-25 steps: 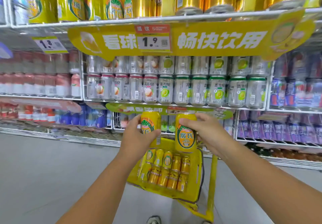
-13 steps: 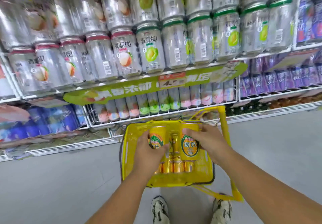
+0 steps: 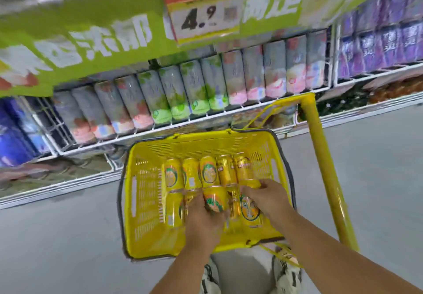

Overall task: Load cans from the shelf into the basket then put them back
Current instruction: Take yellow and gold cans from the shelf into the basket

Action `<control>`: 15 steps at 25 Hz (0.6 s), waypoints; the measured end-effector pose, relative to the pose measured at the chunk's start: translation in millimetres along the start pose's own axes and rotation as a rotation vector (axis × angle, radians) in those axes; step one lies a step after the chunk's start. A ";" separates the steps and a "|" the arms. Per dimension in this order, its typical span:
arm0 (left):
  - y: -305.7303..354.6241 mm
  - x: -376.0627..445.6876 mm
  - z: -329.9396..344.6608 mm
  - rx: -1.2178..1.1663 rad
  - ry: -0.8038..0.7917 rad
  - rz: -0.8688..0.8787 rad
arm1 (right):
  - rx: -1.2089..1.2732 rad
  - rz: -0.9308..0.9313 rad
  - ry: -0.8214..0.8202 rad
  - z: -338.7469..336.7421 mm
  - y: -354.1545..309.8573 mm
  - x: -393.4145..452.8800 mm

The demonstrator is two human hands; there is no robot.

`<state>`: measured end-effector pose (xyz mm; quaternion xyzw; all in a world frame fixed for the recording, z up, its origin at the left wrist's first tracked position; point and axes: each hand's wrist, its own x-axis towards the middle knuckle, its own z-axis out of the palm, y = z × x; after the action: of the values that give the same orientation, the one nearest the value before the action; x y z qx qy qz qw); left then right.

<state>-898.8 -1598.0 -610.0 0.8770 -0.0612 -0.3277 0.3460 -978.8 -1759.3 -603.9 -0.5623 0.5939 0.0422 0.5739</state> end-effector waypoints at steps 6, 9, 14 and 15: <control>-36.0 28.7 38.5 0.021 -0.049 -0.025 | -0.122 -0.022 0.019 20.8 38.0 39.6; -46.3 40.7 50.3 0.033 -0.062 -0.025 | -0.162 0.005 0.015 29.4 45.2 56.1; -54.7 58.0 63.3 0.086 -0.115 -0.063 | -0.288 0.049 0.021 36.2 46.0 77.1; -53.2 59.7 65.7 0.096 -0.110 -0.062 | -0.309 0.057 0.016 37.2 47.3 79.9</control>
<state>-899.3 -1615.1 -712.1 0.8747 -0.0689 -0.3827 0.2892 -965.9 -1765.7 -702.9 -0.6273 0.6006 0.1446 0.4742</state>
